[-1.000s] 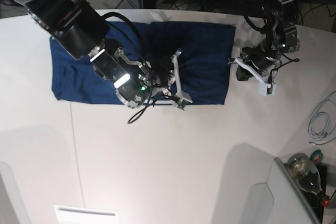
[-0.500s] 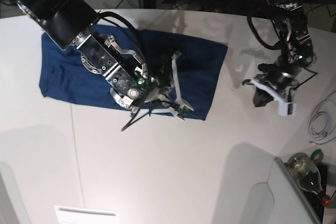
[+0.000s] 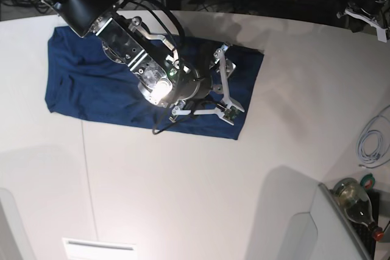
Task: Layout the t-shirt on the table in an organized manner, then fold the t-shirt properly
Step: 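Press and smooth the folded shirt with the right gripper, then drag the right gripper along the shirt's edge to straighten it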
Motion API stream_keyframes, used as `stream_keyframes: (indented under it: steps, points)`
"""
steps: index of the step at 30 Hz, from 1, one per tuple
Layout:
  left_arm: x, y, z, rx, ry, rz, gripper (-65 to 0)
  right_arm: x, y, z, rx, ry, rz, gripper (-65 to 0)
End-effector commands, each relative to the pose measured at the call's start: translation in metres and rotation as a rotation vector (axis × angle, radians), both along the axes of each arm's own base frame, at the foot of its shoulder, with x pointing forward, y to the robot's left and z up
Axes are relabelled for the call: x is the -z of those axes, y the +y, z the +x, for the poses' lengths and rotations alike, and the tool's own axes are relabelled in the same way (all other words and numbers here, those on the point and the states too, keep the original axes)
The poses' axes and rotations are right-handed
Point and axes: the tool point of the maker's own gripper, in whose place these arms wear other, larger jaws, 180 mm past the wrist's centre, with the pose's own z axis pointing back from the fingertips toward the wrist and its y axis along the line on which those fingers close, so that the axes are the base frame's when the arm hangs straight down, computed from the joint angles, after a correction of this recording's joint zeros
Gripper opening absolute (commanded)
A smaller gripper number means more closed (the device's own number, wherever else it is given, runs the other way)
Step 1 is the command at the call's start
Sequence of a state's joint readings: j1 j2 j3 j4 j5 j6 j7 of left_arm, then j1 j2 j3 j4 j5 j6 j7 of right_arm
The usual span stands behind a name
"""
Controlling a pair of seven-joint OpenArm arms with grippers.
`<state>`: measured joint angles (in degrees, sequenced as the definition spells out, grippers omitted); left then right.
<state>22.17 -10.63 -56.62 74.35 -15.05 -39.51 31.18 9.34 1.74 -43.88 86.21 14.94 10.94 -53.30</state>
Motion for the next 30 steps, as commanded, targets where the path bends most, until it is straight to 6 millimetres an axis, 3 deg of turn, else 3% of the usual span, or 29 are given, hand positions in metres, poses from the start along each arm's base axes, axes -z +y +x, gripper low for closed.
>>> stream_keyframes:
  steps: [1,6,13,15,22,30]
  points:
    - [-0.012,0.007,0.007,0.003,-0.047,0.018,-65.0,-0.003,0.0,0.008,0.009,-0.02,0.01,-27.5]
    - [-0.009,0.004,0.007,0.001,-0.045,0.01,-65.0,0.017,-0.006,0.007,0.024,0.012,-0.009,-29.1]
    - [-0.009,0.004,0.008,0.001,-0.047,0.009,-65.0,0.029,-0.013,0.003,0.03,0.038,-0.036,-59.4]
    - [-0.009,0.004,0.008,0.002,-0.045,0.011,-65.0,0.03,-0.013,0.002,0.031,0.043,-0.039,-63.8]
    - [-0.009,0.004,0.009,0.001,-0.047,0.01,-65.0,0.024,-0.021,-0.007,0.021,0.043,-0.051,-64.1]
    - [-0.009,0.004,0.011,0.002,-0.051,0.009,-65.0,0.022,-0.075,-0.01,0.14,0.065,-0.079,-64.1]
